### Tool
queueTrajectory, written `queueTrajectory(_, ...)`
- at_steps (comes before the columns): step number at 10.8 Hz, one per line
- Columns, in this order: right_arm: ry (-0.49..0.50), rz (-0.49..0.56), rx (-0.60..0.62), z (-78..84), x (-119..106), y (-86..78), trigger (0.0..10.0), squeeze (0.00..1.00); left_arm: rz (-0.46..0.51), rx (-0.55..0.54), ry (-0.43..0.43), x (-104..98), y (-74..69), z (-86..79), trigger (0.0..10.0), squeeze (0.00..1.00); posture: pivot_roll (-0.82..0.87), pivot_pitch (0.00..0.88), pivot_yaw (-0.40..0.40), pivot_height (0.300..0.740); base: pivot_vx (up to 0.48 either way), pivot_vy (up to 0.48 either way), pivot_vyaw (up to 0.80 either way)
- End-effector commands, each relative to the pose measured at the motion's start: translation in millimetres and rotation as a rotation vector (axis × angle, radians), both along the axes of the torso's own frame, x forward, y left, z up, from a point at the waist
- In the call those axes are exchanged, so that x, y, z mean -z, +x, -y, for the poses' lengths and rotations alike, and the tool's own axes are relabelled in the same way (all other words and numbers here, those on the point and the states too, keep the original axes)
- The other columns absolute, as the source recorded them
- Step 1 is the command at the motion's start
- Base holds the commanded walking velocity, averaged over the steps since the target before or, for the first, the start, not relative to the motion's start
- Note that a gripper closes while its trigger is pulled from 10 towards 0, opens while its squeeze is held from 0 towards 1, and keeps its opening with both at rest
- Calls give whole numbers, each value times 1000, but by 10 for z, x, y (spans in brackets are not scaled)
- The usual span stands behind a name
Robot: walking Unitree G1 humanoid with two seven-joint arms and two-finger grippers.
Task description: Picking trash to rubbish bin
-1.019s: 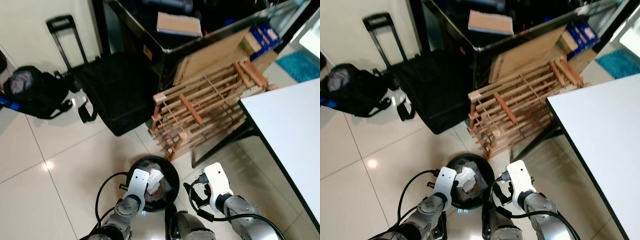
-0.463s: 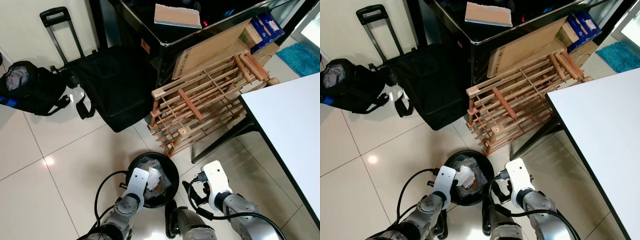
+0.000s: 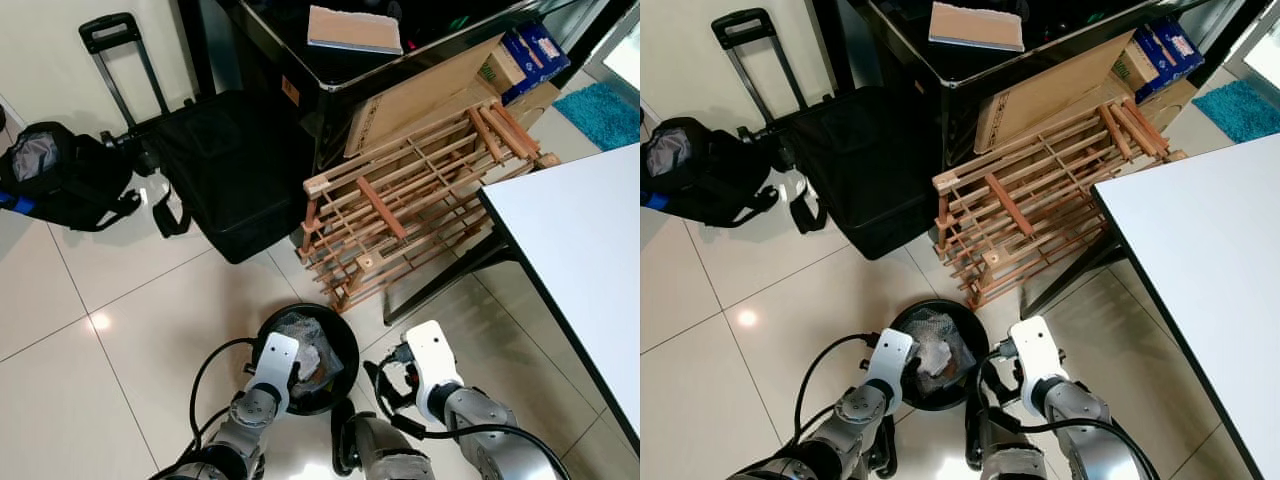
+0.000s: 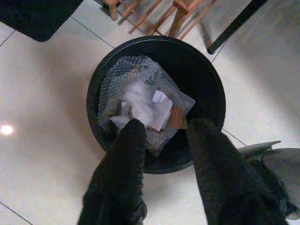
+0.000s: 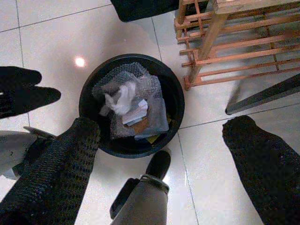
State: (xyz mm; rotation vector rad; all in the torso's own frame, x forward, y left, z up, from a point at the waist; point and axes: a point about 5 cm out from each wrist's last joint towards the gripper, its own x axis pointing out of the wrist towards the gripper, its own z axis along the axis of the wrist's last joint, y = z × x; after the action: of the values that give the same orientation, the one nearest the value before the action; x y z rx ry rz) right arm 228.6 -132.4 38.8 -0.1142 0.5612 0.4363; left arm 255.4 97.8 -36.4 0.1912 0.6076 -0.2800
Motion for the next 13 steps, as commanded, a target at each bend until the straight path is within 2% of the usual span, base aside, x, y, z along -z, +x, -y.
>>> queueTrajectory(1,1,-24,5,15,30,-43,10000,0,-40,16,8,80,-106,38,10000,620,-144,327,-74,740,0,0,0)
queueTrajectory(2,3,-18,7,7,25,-16,10000,0,-24,-3,14,60,-79,20,10000,0,-139,318,-69,740,0,0,0)
queueTrajectory(5,21,56,21,-43,-71,182,10000,0,119,-51,-3,-122,108,-47,10000,0,-117,270,-43,740,0,0,0)
queueTrajectory(6,33,143,45,-64,-220,335,10000,0,234,-102,0,-281,243,-134,10000,0,-106,248,-32,740,0,0,0)
queueTrajectory(8,75,304,111,-80,-539,611,10000,0,448,-197,6,-644,481,-326,10000,0,-84,209,-19,740,0,0,0)
queueTrajectory(10,134,463,167,-108,-888,854,10000,0,651,-258,-1,-1123,727,-486,10000,0,-65,169,-5,740,0,0,0)
queueTrajectory(11,158,541,210,-83,-1067,948,10000,0,743,-250,-1,-1375,826,-501,10000,0,-61,148,5,740,0,0,0)
queueTrajectory(13,170,638,284,-8,-1267,1045,10000,0,872,-211,2,-1721,876,-433,10000,0,-60,133,16,740,0,0,0)
